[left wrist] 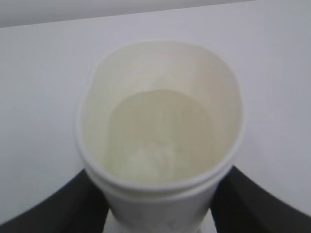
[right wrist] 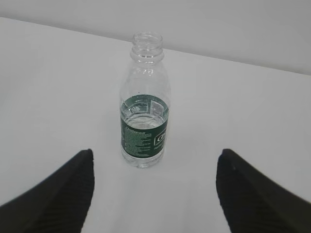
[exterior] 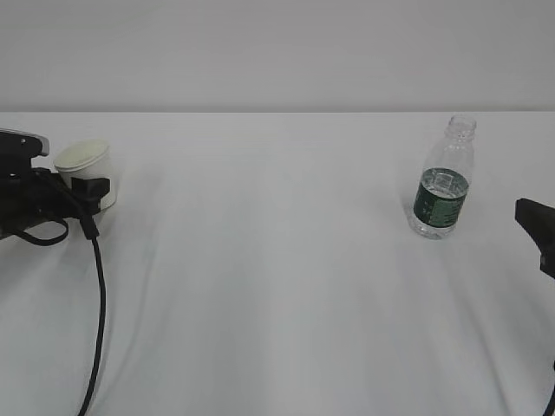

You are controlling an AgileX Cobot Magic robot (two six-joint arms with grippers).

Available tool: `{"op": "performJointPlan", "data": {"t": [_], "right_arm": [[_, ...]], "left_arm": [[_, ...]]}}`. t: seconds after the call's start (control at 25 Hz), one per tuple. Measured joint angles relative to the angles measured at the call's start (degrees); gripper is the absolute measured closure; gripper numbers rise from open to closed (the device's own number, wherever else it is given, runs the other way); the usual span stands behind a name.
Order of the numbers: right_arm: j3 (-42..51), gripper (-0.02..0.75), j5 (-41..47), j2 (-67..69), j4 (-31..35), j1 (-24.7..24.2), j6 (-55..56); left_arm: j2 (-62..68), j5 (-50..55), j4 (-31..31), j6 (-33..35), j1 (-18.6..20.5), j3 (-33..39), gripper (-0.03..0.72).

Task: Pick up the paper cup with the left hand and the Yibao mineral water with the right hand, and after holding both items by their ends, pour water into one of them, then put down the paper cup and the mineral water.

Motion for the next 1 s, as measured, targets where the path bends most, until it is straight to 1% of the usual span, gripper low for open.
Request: {"op": "performJointPlan", "data": {"t": [0.48, 0.88, 1.0], "right_arm": [[0.0, 0.146, 0.36, 0.0, -0.41, 0.0, 0.0], [0.0, 0.146, 0.73, 0.0, -0.65, 0.0, 0.0], [0.0, 0.146, 0.73, 0.0, -0.65, 0.0, 0.0]], "left_arm": [[3.24, -5.64, -0.63, 0.47, 0.08, -0.21, 0.26], [4.28, -7.03, -0.62, 0.59, 0.22, -0.44, 0.26], [4.28, -7.15, 0.44, 0.69, 0.26, -0.44, 0.25]]}}
